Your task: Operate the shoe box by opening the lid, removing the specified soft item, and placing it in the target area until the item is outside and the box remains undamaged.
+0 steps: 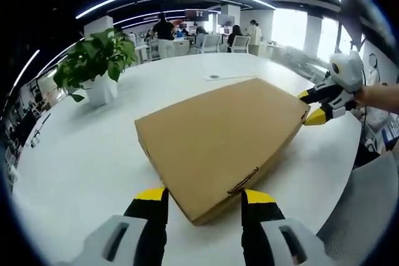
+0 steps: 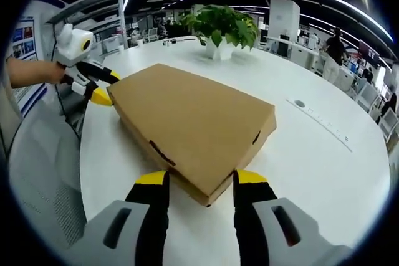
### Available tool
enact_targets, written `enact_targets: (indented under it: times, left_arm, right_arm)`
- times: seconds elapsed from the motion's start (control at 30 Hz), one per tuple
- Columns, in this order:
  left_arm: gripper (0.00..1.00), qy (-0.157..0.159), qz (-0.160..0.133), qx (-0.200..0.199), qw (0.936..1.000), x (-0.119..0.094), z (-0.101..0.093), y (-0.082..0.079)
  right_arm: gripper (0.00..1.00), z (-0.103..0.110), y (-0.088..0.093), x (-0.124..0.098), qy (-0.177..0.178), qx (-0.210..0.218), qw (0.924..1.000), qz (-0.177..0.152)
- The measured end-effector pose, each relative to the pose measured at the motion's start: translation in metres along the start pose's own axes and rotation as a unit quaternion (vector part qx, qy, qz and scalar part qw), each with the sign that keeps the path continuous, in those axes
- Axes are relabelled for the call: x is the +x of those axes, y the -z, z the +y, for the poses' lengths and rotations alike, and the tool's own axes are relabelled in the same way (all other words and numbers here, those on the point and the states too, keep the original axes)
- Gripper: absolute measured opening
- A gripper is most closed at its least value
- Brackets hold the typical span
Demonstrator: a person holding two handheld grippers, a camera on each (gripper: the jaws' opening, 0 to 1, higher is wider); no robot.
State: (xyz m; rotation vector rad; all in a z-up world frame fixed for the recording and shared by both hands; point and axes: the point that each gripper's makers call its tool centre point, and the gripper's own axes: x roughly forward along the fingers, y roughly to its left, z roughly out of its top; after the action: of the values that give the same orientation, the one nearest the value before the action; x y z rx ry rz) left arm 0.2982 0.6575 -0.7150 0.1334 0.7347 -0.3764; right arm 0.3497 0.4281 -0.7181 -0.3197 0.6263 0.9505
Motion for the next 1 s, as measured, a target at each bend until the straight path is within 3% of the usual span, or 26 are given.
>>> enact_targets:
  times: [1.0]
  left_arm:
    - [0.47, 0.045, 0.02, 0.054, 0.9973, -0.023, 0.036, 0.013]
  right_arm:
    - [0.31, 0.057, -0.008, 0.008, -0.009, 0.019, 0.9997, -0.008]
